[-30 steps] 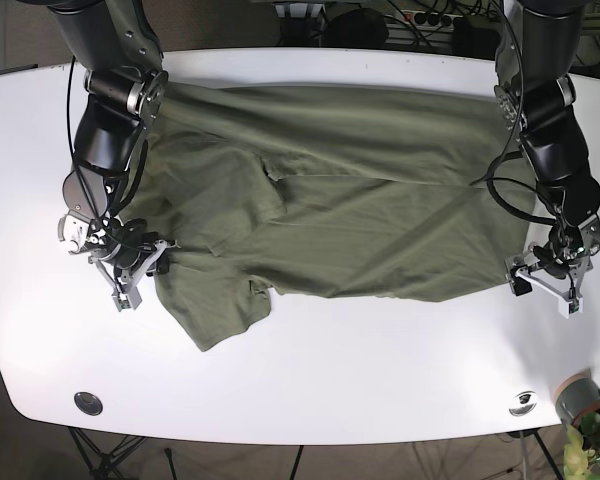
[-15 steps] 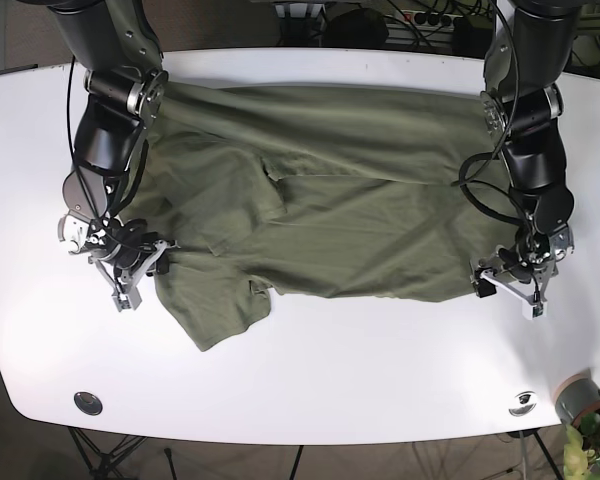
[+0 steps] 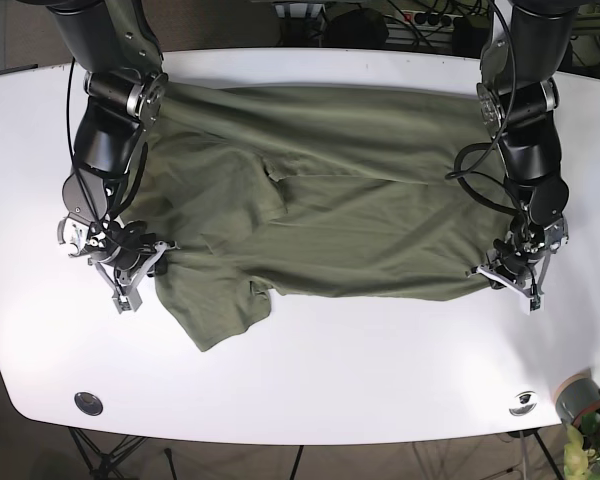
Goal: Fold the T-shirt properly
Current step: 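Fold the grasped middle over toward the hem edge with both grippers, then release the fold and open both grippers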
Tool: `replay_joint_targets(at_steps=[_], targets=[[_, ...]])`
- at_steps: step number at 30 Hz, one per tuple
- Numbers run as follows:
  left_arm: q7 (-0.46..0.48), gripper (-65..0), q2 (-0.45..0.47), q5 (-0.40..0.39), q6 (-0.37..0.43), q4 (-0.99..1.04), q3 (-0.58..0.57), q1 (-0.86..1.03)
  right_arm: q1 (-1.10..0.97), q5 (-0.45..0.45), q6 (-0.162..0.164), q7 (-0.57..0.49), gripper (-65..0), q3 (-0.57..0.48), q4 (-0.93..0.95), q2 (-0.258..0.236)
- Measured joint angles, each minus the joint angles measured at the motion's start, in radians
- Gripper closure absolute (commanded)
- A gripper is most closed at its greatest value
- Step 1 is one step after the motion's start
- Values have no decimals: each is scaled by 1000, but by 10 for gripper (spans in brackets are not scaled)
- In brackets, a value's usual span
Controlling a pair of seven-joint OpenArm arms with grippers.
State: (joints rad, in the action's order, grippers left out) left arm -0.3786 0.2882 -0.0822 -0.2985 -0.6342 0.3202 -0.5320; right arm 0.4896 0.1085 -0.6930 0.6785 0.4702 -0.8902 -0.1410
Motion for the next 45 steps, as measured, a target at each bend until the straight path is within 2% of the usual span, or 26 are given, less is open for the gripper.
replay_joint_targets(at_steps=[2,7,13,23,28,32,38,45], targets=[[-22,0,-3,-17,0,-47,-1,8,2,5,0,16,-22,0,-24,1],[-80,0,4,-138,-3,-243,-2,83,11,8,-6,36,-22,-1,-134,5],[-174,0,1,-185,-3,-404,-3,136,-23,-3,-6,128,-22,-2,-295,5],[-199,0,1,-188,-7,-605,-1,256,-135,-18,-13,249,-22,-5,-578,10],[-248,0,-2,-198,-16,-720,64,344,-221,-29,-14,314,-22,-3,-709,10],[-276,0,-2,-197,-26,-782,89,393,-288,-56,-12,328,-22,0,-782,23],[-277,0,1,-177,-125,-842,92,492,-411,-99,-13,333,-22,4,-867,32],[-300,0,19,-183,-132,-913,91,601,-499,-137,-10,340,-24,5,-902,41]])
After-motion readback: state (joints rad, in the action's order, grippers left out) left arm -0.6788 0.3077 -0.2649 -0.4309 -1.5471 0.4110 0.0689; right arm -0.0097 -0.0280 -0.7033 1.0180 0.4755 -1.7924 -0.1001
